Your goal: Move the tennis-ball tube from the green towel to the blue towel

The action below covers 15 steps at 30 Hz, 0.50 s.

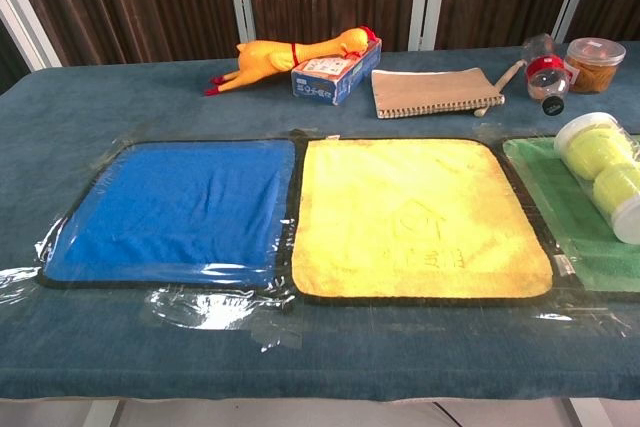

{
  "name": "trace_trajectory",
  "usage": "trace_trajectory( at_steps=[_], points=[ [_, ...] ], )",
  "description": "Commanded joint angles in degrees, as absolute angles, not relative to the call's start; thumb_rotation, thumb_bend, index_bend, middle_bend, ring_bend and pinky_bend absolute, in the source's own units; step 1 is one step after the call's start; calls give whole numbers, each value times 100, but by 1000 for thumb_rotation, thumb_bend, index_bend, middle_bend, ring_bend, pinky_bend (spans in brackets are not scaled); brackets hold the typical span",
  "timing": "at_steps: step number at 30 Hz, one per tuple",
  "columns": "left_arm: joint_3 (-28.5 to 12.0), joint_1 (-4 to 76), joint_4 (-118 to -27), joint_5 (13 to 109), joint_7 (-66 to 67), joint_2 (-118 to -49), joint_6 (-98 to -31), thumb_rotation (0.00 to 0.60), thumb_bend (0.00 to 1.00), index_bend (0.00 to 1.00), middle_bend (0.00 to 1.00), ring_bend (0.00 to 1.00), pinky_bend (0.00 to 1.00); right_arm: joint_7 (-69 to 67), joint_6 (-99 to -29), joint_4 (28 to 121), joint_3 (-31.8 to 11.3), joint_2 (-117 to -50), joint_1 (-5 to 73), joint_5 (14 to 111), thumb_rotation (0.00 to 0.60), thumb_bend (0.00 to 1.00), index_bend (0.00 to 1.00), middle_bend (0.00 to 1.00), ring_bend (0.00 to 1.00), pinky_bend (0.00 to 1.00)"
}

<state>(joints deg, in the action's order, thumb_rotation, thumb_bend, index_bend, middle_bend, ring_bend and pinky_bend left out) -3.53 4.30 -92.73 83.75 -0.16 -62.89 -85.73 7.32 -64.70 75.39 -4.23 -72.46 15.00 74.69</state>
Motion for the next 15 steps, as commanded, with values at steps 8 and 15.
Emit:
trace_trajectory(
  at_steps=[8,15],
  points=[
    [-350,458,-9342,8303,142,-6299,-8485,600,56,0,0,12,111,901,-6405,7615,-407,-7179,1496,7364,478,521,176,93,0,55],
    [-341,461,-9459,8161,371,-6289,-8393,600,56,0,0,12,98,1227,-5739,7426,-420,-7376,1850,7130,477,521,228,92,0,54]
  ],
)
